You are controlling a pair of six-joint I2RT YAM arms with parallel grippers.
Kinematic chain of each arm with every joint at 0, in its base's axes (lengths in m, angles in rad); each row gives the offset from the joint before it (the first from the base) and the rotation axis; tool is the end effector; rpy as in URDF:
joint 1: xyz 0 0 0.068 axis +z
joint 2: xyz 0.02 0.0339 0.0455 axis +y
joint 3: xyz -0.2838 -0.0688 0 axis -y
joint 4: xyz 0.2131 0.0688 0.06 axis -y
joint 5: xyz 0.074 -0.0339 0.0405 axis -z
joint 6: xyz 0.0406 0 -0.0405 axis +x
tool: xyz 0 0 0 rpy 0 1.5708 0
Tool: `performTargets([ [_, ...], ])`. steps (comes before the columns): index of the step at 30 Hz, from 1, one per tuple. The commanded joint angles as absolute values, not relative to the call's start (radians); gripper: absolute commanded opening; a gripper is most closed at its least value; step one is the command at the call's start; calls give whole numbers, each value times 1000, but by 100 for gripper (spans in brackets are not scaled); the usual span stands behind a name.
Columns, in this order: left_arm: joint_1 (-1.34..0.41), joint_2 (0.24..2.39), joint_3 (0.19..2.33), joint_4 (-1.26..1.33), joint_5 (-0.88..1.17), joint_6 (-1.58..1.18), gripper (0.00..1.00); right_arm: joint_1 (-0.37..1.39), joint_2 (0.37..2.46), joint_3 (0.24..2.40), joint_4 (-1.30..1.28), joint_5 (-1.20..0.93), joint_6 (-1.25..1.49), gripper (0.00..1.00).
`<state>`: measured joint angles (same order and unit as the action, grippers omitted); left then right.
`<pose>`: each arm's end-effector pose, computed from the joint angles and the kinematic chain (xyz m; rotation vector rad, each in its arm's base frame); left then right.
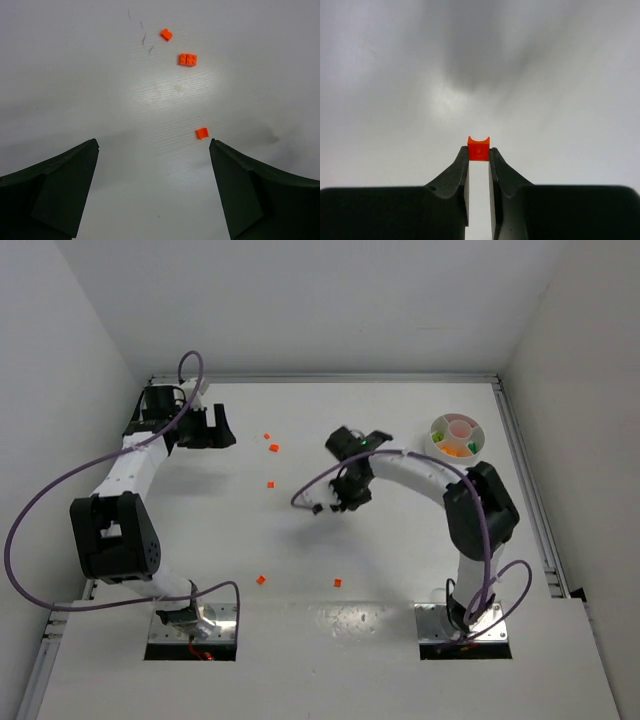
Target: Sort the legos into containers by color
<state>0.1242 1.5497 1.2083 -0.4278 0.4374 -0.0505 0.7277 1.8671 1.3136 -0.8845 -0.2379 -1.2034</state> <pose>0.3142 0.0219 0.3054 0.0150 2.2967 -0.4722 0.2406 0.2271 0.2115 -2.4332 1.6550 0.2957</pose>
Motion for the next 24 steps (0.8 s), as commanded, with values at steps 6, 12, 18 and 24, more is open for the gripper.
performTargets([
  [6,137,1577,1241,-345,503,-97,100,352,1793,1632,-1095,-252,-1031,0],
  [12,137,1577,1241,-345,503,-97,100,92,1913,1850,-1192,-272,-1031,0],
  [18,137,1577,1232,-345,503,-97,100,-58,2077,2058,-1276,-307,-1005,0],
  [24,137,1586,1241,-345,503,-97,100,-112,2126,2101,-1276,-307,-985,0],
])
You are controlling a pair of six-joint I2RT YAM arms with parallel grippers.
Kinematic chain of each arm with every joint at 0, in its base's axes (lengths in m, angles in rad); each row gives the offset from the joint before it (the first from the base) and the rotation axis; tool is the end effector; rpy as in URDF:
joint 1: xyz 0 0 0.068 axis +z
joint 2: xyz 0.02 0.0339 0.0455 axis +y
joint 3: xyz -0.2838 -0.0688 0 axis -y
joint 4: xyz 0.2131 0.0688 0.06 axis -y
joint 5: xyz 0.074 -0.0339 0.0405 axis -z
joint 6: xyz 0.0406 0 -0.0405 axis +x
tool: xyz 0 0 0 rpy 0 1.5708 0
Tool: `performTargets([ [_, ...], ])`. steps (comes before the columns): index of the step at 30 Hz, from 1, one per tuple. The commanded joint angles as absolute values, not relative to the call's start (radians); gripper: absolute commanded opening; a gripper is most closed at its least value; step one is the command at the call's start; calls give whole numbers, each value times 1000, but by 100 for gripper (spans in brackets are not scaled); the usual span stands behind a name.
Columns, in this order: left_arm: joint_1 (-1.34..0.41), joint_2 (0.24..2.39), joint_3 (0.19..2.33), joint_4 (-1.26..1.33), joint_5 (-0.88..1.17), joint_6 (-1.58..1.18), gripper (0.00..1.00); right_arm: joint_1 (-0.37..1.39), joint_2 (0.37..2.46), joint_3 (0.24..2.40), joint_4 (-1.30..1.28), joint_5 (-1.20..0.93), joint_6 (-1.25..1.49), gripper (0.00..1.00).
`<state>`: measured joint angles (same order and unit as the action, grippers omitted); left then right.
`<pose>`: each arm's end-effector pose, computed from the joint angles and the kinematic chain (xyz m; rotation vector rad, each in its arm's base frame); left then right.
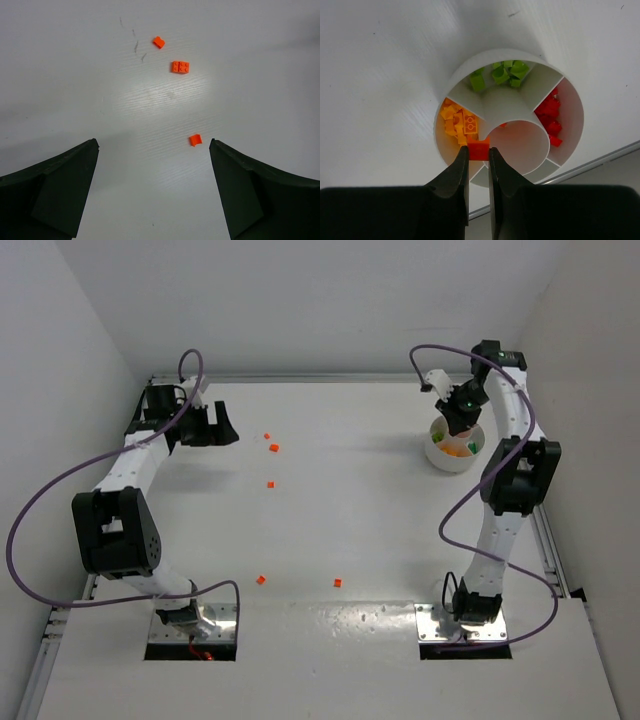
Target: Sort the legos into containers by color
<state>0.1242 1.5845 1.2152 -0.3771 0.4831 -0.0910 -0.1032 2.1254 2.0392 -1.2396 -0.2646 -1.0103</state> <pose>0.3248 0.0215 0.3016 -0.0007 2.2714 -0.5399 0.4133 -0.0321 0.2864 -1.2646 2.4899 0.1338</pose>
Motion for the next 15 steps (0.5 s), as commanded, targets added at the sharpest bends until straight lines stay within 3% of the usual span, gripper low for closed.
performTargets([
  [1,137,1586,1241,-345,503,-97,100,-112,2140,2102,-1276,-307,-985,0],
  [11,137,1595,1241,-345,503,-97,100,-162,2192,2157,-1243,-287,-976,0],
  [13,137,1595,1241,-345,503,-97,100,-163,2192,2157,-1243,-278,-966,5],
  [15,137,1595,1241,-345,503,-106,100,-172,2201,2157,-1230,-278,-966,16],
])
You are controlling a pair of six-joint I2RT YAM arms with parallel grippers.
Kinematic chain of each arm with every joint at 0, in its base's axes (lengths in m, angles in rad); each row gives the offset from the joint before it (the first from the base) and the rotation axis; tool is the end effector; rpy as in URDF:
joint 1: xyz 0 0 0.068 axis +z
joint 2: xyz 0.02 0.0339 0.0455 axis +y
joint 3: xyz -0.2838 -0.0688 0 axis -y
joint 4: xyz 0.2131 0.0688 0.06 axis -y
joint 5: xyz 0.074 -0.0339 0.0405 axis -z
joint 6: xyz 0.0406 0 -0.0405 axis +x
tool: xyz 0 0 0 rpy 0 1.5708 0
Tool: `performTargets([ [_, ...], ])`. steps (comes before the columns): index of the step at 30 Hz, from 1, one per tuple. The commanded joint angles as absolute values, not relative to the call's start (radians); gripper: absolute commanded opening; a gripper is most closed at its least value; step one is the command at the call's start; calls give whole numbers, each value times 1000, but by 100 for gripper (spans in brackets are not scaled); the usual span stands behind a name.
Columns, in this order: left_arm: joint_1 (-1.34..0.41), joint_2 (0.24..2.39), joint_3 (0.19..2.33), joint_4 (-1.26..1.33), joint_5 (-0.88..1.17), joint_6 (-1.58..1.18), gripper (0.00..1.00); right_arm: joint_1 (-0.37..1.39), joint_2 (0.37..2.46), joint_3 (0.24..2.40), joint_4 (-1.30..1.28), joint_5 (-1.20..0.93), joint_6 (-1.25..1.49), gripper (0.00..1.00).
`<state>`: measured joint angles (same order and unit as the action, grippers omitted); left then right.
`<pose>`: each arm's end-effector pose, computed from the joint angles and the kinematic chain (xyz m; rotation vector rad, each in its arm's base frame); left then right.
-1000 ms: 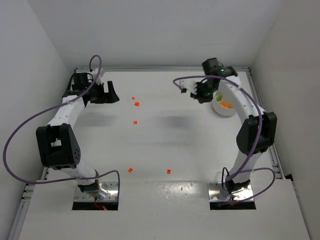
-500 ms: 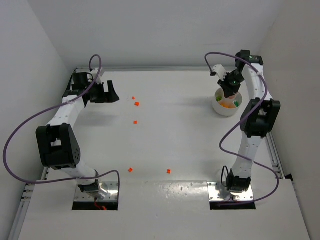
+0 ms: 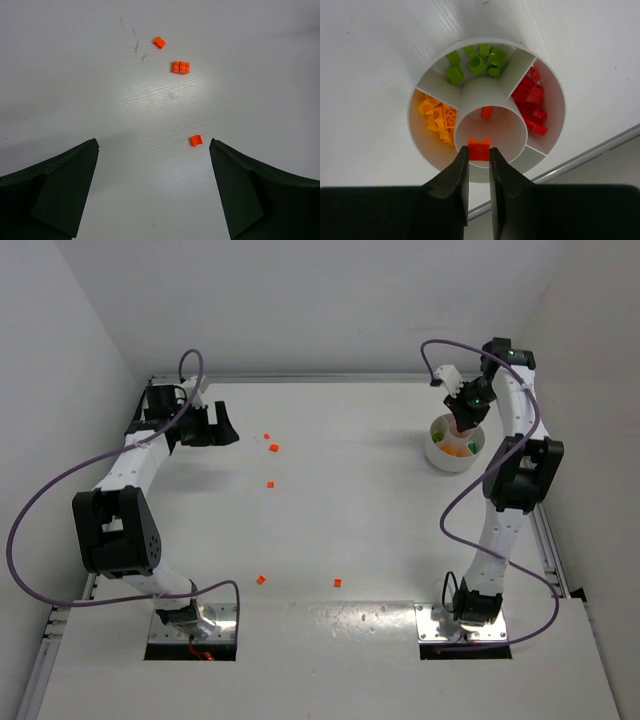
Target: Sort the legos into containers by color
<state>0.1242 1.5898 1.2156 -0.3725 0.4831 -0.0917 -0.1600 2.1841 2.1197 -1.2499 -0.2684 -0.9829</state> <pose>0.3262 0.0217 0.3005 -0.0016 2.2718 -0.5403 0.4248 -0.0577 0.2823 -1.1561 2.5285 0.1218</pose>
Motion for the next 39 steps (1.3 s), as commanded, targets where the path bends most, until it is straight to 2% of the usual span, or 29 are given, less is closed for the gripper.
performTargets([
  [1,137,1595,1241,-345,503,-106,100,-172,2201,2157,-1230,-269,-966,20],
  [4,137,1595,1241,-345,503,-106,100,-172,2201,2157,-1210,-268,-966,29],
  [5,137,1595,1250,-345,503,-106,100,-172,2201,2157,-1210,-259,-966,36],
  [8,137,1605,1250,-345,503,-106,100,-172,2201,2157,-1200,-268,-956,40],
  [13,137,1605,1250,-345,503,-106,100,-163,2177,2157,-1215,-302,-956,40],
  [16,137,1605,1250,-345,503,-106,100,-100,2108,2097,-1299,-340,-1044,35],
  [19,137,1605,1250,-345,503,-106,100,72,1918,1816,-1261,-336,-1139,35],
  [20,137,1605,1261,-345,503,-106,100,131,1855,1614,-1220,-313,-1161,33],
  [22,137,1605,1261,-345,503,-106,100,326,1688,1428,-1139,-290,-1225,32],
  [24,137,1605,1270,-354,529,-106,100,513,1626,1233,-1065,-272,-1290,29],
  [26,137,1605,1270,-354,544,-117,100,613,1588,1120,-998,-272,-1394,29],
  [27,137,1605,1279,-354,558,-126,100,697,1588,1094,-961,-272,-1423,29],
  [28,137,1594,1279,-354,558,-126,100,734,1588,1059,-906,-272,-1461,37],
  [30,137,1582,1279,-354,558,-126,100,843,1621,1049,-885,-247,-1509,42],
  [39,166,1483,1207,-387,537,-97,100,1098,1755,1078,-790,-175,-1460,43],
])
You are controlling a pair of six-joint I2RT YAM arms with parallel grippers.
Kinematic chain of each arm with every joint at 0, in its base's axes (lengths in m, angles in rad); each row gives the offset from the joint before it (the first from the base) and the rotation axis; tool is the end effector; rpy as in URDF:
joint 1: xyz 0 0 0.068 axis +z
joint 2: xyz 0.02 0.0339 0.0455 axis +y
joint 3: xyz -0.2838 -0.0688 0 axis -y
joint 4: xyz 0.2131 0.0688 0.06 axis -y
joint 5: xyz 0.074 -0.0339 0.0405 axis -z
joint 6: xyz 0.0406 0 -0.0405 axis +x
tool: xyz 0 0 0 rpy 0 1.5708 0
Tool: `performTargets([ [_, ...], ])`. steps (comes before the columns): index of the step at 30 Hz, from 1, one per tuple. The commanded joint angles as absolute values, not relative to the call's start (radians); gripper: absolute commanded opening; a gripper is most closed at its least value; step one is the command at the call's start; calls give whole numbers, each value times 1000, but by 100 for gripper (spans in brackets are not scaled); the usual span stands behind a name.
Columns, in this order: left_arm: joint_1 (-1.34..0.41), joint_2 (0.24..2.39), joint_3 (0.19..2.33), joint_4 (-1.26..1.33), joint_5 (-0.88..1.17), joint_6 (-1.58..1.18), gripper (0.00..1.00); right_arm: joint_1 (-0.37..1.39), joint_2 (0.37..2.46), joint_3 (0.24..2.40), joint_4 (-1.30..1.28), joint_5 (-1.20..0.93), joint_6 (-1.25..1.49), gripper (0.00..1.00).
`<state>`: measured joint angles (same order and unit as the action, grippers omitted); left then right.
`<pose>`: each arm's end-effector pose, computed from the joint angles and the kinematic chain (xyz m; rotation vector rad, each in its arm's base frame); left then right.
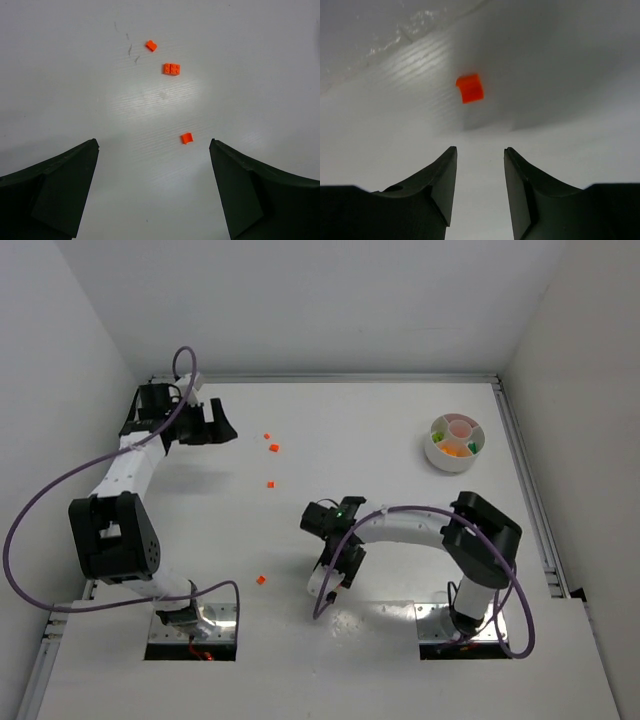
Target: Sort the legos into containers by color
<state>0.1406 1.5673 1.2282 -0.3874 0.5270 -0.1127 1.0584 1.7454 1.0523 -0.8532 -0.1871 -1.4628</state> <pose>0.3212 0.0248 0.3105 -0.0136 2.2455 -0.5874 0.1279 0.2428 0.1891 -2.9226 0.9331 0.2744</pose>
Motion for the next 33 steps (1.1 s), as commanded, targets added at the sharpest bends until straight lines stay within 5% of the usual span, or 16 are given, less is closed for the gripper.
performTargets([
  [1,166,1474,1198,-396,537,-88,100,1110,1766,1098,-790,-175,-1451,43],
  [19,175,1384,1144,-405,528,-69,100,1181,1842,1160,-908,-241,-1367,49],
  [33,184,1436,1172,-405,538,-78,100,1181,1779,1035,-759,-308,-1304,43],
])
